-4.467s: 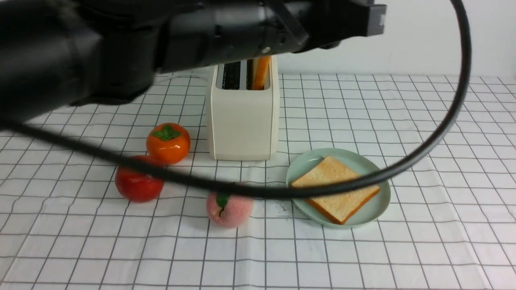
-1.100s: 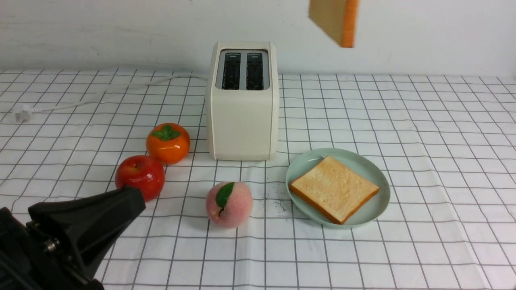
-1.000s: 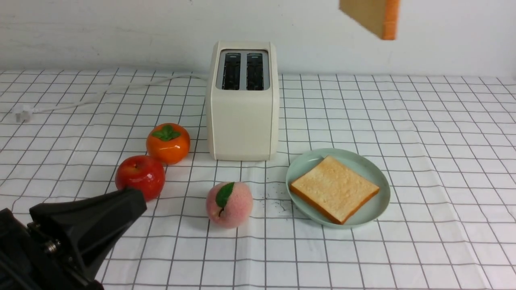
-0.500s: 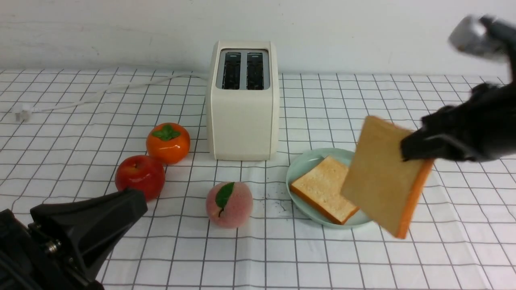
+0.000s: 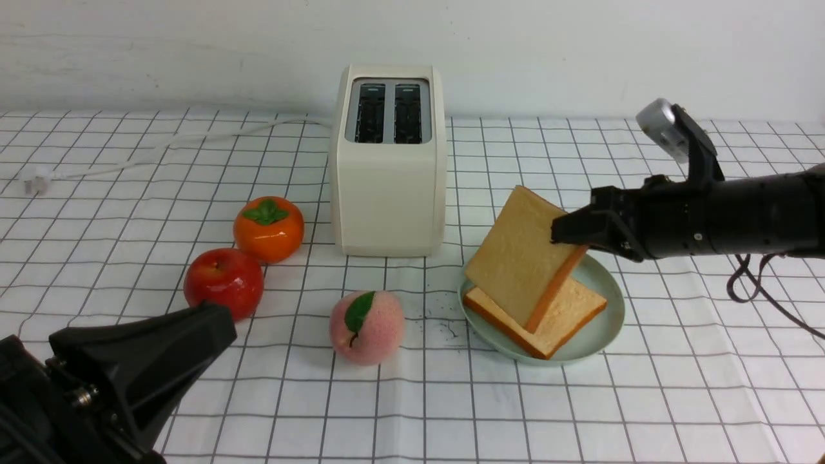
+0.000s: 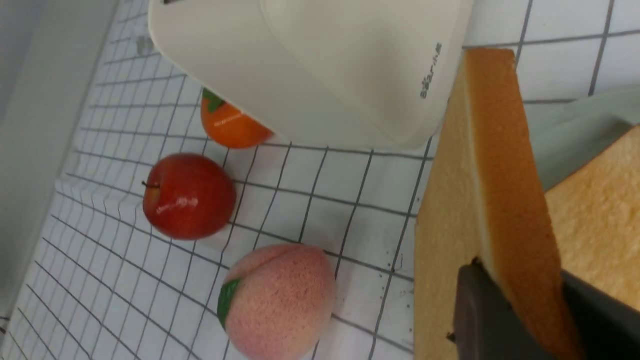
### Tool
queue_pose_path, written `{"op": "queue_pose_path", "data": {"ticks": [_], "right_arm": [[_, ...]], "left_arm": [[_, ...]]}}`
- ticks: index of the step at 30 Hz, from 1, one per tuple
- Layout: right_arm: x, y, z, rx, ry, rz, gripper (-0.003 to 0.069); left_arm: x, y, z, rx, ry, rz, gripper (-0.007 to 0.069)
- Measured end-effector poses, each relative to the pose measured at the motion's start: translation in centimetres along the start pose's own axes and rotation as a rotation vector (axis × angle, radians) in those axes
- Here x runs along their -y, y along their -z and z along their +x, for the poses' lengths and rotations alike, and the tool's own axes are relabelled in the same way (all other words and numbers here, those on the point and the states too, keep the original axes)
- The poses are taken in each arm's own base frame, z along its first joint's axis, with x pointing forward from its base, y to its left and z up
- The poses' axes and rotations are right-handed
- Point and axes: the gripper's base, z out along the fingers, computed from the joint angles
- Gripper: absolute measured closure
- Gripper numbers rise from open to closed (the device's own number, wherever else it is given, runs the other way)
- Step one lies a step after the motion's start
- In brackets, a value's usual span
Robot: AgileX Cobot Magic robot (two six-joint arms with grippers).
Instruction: Take toasted bread from bread machine on white checkered table place on plate.
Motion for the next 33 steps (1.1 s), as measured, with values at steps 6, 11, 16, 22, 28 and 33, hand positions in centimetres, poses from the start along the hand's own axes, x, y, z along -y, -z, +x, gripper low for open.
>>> {"op": "queue_pose_path", "data": {"ticks": [6,11,16,22,28,33], "right_arm": [[1.8,-1.1,0.3,-0.004,-0.042,0.000,0.0547],[2.4,-1.3,0.5,-0.020,-0.001,0.056,0.0528],[3.4,-1.1,0.6,-0.050,0.088,0.145,0.0317],[3.9,2.4,-0.7,-0.077,0.192,0.224,0.0109],[-1.4,11.0,-2.4,-0.132,0.142,0.273,0.0241],[-7.1,16.9,0.5,-0.152,0.267,0.383,0.0526]], "left_arm": [[0.0,0.0,0.0,0.000,0.001,0.000,0.0631],[0.0,0.0,0.0,0.000,0.001,0.000,0.0631],[0.0,0.0,0.0,0.000,0.001,0.000,0.0630],[0.0,0.0,0.0,0.000,0.001,0.000,0.0627],[0.0,0.0,0.0,0.000,0.001,0.000,0.0628],[0.0,1.0,-0.3,0.039,0.054,0.017,0.0637]]}}
